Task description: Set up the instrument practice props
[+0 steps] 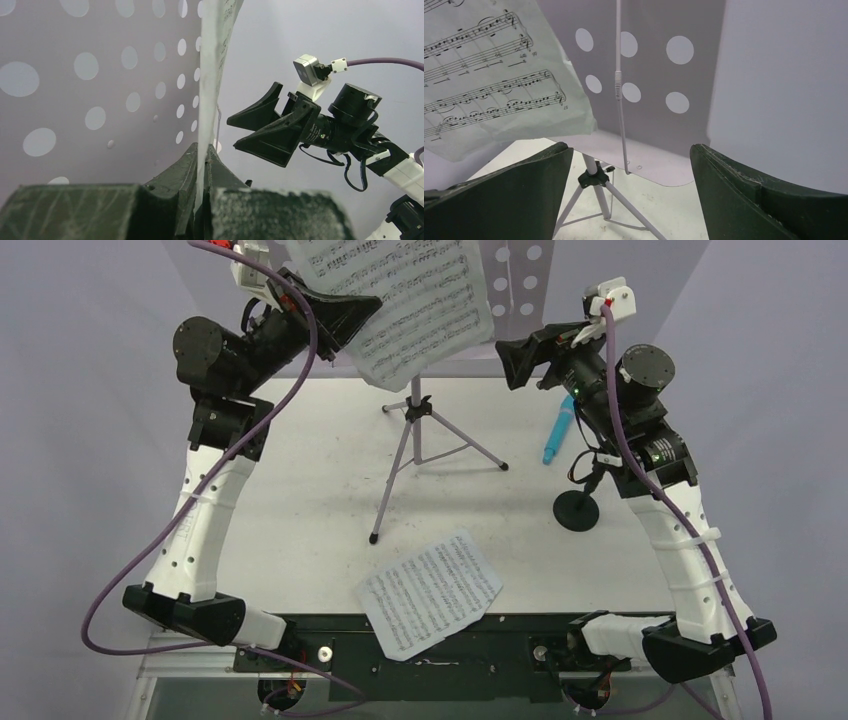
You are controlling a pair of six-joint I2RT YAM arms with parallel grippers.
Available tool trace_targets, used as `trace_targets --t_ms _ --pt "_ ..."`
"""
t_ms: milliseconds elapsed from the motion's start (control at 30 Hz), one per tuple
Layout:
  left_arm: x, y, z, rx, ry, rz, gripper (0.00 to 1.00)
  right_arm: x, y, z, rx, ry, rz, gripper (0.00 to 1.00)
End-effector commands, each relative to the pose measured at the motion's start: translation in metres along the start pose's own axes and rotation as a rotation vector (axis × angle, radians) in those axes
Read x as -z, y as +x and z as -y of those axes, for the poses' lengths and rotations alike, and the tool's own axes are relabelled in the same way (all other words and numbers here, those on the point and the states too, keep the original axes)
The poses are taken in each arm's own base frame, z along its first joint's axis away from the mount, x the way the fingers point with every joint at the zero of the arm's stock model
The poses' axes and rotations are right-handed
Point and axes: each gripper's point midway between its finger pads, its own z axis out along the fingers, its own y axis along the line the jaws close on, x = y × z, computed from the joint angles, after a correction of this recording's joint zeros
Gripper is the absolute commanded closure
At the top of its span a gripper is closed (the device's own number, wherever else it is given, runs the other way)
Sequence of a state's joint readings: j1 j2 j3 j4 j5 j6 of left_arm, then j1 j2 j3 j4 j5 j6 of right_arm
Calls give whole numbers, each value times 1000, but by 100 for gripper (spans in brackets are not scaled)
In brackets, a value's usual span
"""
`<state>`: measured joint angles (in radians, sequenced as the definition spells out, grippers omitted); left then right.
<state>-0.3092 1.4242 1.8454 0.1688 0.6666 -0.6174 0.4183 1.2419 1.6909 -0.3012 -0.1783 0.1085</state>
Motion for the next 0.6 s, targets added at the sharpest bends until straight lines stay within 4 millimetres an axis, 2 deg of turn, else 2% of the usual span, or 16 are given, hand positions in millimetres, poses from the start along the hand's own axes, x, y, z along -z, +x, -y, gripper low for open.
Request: trace_targets --t_ms 0,267,333,400,433,567 --pt "-1 -21 8 -29 26 33 100 0 -27 -16 -48 -107 59 9" --pt "-5 -20 6 -23 33 22 100 -12 -45 -15 -73 -127 100 3" --pt "-5 -19 5 -20 32 19 100 -13 -53 -14 -76 -123 121 9" --pt "-5 -19 4 -21 29 19 100 -15 -59 -12 -84 -107 141 21" --pt "-6 -19 4 -20 26 20 100 -15 -61 -11 -87 -102 150 24" --pt "-7 -18 1 -15 16 20 100 -21 -66 -10 -92 -101 166 25"
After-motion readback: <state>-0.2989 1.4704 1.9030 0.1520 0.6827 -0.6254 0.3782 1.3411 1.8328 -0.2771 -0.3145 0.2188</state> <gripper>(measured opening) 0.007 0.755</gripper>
